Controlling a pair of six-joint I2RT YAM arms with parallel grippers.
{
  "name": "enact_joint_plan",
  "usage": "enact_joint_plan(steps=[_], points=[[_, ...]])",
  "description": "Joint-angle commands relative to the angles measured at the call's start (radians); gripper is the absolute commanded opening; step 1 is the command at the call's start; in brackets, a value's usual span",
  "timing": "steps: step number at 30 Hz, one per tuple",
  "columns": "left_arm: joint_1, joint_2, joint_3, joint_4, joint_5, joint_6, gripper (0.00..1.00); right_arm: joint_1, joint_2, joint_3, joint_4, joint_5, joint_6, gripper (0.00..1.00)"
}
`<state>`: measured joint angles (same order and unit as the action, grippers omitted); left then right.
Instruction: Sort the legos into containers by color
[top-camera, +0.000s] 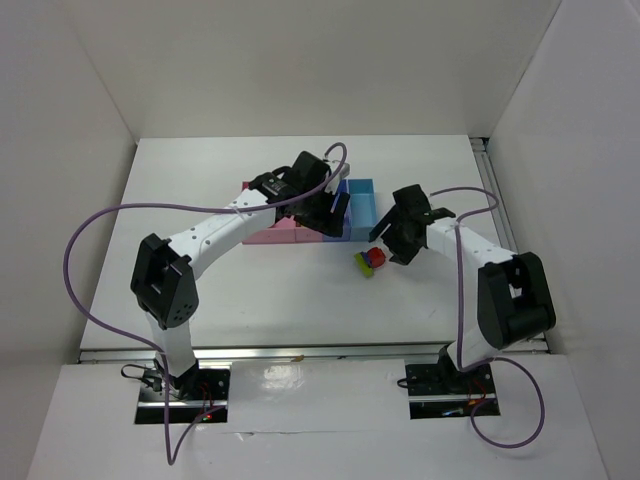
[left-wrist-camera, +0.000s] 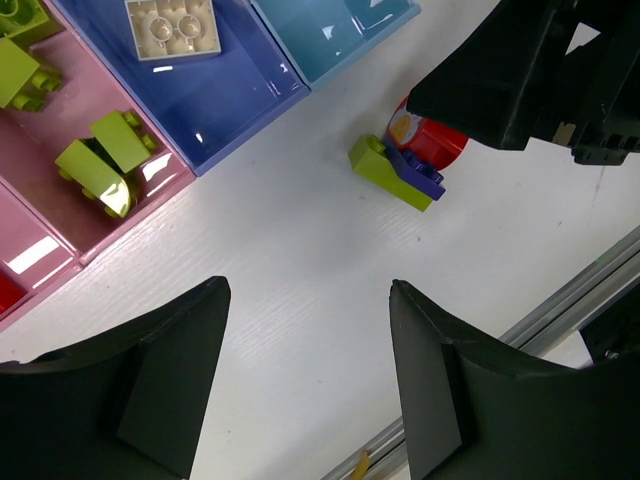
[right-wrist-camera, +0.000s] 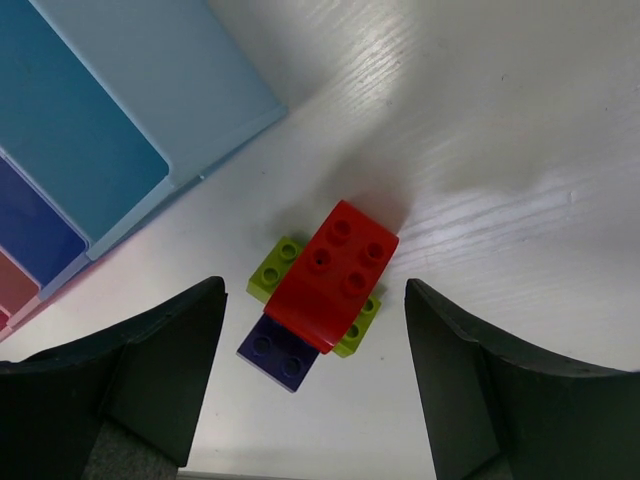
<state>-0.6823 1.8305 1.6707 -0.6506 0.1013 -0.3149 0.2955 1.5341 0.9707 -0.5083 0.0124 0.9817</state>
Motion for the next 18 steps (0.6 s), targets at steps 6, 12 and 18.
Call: enact_joint_plan(steps=[6,12,18], points=[[0.000,-0.054,-0.012,0.020,-0.017,0.027,0.76,0.030,0.047,0.005,0.045,0.027,0.038,0.72],[0.000,-0.054,-0.012,0.020,-0.017,0.027,0.74,0.030,0.047,-0.015,0.045,0.018,0.048,0.61],[0.000,-0.054,-0.012,0.020,-0.017,0.027,0.74,0.030,0.057,-0.015,0.045,0.018,0.057,0.61]])
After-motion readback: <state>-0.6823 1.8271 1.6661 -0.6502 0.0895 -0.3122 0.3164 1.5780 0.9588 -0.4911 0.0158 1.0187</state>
